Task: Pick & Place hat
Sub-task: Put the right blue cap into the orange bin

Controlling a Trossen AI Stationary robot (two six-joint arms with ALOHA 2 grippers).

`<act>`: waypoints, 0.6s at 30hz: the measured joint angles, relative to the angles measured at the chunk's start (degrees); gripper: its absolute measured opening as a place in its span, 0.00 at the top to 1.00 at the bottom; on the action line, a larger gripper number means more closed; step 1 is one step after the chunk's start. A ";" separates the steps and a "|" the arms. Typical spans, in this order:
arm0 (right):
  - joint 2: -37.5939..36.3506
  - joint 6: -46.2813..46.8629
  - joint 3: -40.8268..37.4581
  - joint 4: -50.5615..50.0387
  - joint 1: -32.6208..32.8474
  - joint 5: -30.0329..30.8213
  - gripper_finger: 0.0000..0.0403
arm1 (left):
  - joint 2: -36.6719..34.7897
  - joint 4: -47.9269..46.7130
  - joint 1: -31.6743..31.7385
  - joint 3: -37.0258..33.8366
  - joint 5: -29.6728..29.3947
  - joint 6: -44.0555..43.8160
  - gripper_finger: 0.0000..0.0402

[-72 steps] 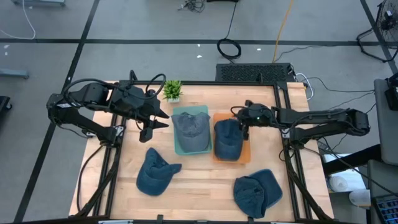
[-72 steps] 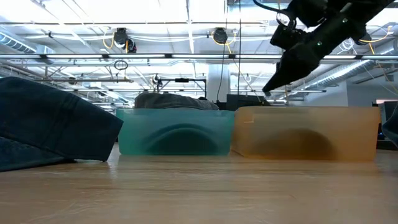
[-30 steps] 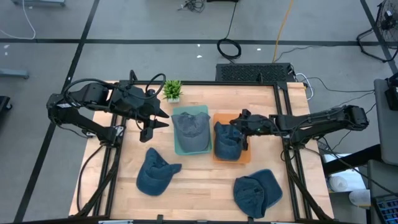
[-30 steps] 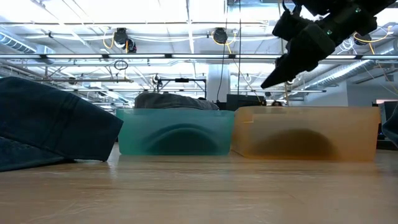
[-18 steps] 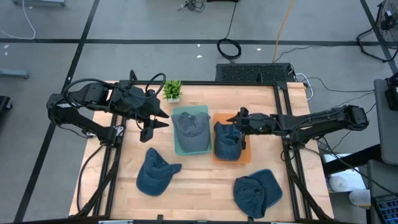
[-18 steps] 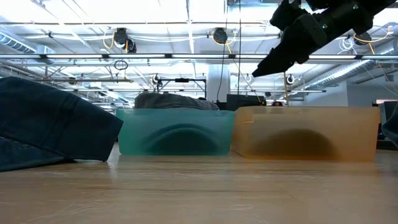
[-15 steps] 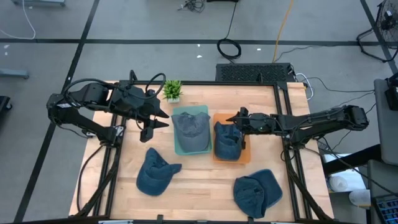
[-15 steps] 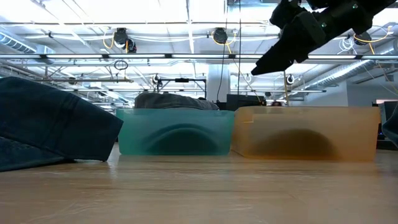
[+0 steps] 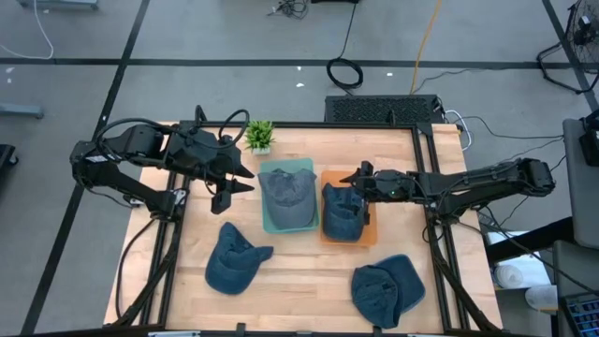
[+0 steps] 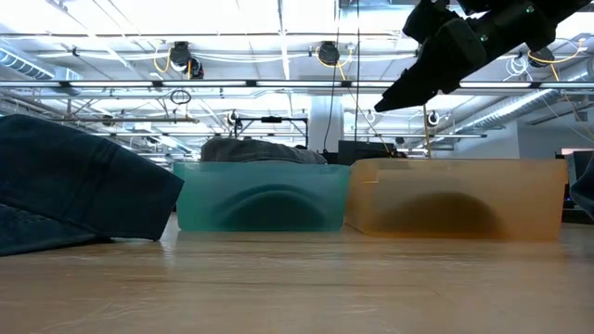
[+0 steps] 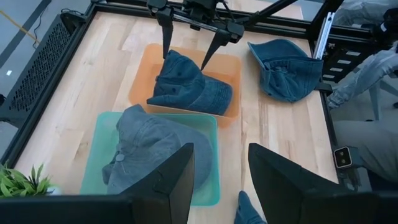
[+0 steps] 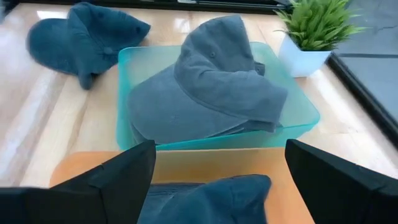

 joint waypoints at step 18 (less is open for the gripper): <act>-0.21 -4.48 0.00 2.94 -0.06 -10.25 0.14 | 0.10 -4.20 0.44 0.02 4.29 0.54 0.44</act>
